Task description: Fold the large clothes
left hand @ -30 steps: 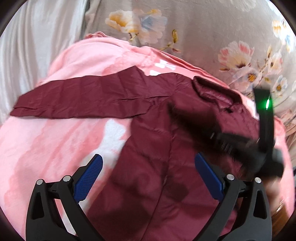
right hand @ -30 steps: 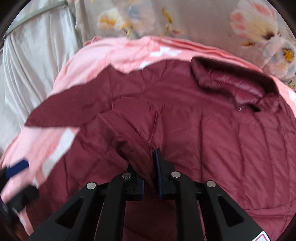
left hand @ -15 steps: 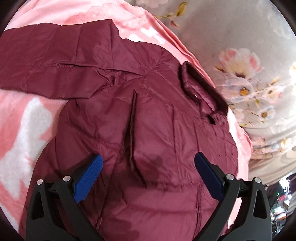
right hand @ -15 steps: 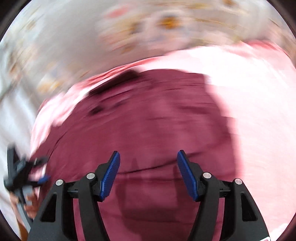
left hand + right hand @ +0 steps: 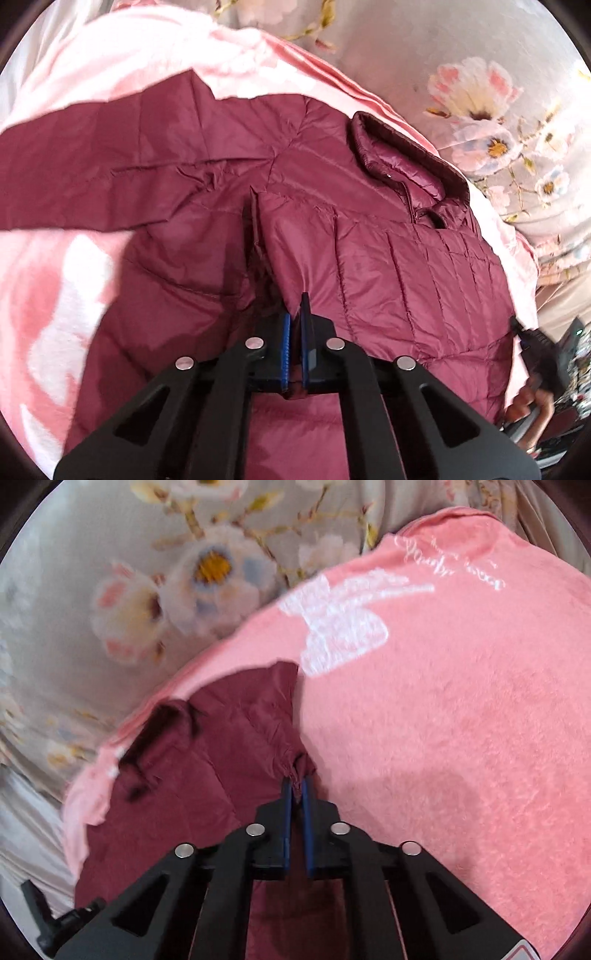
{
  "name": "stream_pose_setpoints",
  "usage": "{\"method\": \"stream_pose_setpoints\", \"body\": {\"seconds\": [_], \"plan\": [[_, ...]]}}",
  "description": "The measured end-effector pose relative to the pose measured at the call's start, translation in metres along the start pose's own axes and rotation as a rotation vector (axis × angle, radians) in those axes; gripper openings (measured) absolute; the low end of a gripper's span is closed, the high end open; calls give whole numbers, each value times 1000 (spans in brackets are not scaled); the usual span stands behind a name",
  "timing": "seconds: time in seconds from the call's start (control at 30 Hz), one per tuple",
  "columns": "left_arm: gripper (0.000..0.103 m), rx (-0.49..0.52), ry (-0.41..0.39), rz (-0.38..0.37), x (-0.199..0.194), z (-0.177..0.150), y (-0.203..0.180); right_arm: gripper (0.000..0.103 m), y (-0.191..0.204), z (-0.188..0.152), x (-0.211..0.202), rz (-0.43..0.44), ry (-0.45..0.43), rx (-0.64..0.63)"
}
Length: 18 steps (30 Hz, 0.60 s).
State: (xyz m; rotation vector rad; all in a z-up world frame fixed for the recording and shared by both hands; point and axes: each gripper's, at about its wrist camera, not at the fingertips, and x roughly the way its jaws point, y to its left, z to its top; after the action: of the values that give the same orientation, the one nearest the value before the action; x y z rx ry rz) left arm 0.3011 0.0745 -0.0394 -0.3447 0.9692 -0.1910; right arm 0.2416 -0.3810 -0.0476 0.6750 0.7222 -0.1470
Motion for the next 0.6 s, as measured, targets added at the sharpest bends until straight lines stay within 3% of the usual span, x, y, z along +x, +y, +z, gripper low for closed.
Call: {"method": "stream_pose_setpoints", "body": {"seconds": [0.17,0.27,0.33,0.37,0.43,0.5,0.6], "plan": [[4,48,42,74,27,-13,-1,3,-8,-5,27,-124,94,-80],[7,80,16,111,21,-14,-7,7,-7,-7,18,-167,84,-110],[17,88,-24,128,3,-12,-6,11,-1,-6,-1,-209,35,-140],[34,93,-70,158,-13,-10,-5,12,5,-5,-14,-224,-8,-171],[51,96,-157,173,-38,-6,-5,12,22,-1,-34,-232,-81,-228],[51,100,-220,170,-55,7,-13,12,39,3,-41,-204,-106,-263],[50,99,-220,116,-54,22,-32,12,75,3,-33,-146,-92,-323]]}}
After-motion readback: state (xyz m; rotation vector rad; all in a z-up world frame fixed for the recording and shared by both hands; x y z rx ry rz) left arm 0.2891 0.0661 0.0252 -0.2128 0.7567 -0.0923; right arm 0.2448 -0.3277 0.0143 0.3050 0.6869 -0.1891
